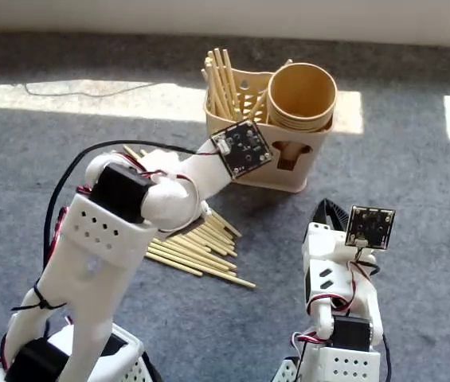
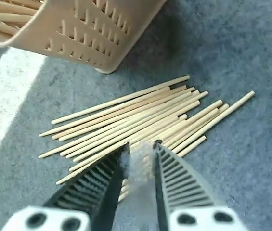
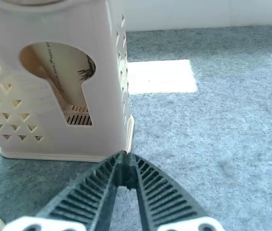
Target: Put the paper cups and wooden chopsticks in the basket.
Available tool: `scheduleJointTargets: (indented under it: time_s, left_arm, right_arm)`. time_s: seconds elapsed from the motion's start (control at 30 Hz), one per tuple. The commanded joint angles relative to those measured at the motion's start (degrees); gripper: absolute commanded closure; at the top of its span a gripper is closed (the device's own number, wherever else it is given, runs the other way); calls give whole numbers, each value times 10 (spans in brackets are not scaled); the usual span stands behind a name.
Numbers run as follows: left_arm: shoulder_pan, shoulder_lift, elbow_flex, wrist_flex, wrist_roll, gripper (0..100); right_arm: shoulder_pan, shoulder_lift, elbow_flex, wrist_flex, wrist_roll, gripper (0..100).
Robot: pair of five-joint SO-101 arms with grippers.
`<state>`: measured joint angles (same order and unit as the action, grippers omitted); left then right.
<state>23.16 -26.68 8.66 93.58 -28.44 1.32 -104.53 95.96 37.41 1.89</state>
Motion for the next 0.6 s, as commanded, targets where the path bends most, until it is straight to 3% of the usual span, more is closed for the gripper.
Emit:
scheduleJointTargets:
  time_s: [0.0,0.23,0.4,0.57]
  left_arm:
    - [11,-18,34,4,-50,961]
    - [9,-19,153,1,-112,973]
    - [-17,-36,235,-73,-114,960]
    - [-45,-127,360,-157,-133,860]
  right_arm:
    - [7,-7,58,-21,6,993]
    - [7,-7,58,-21,6,993]
    - [7,-7,58,-21,6,993]
    - [7,-7,58,-21,6,993]
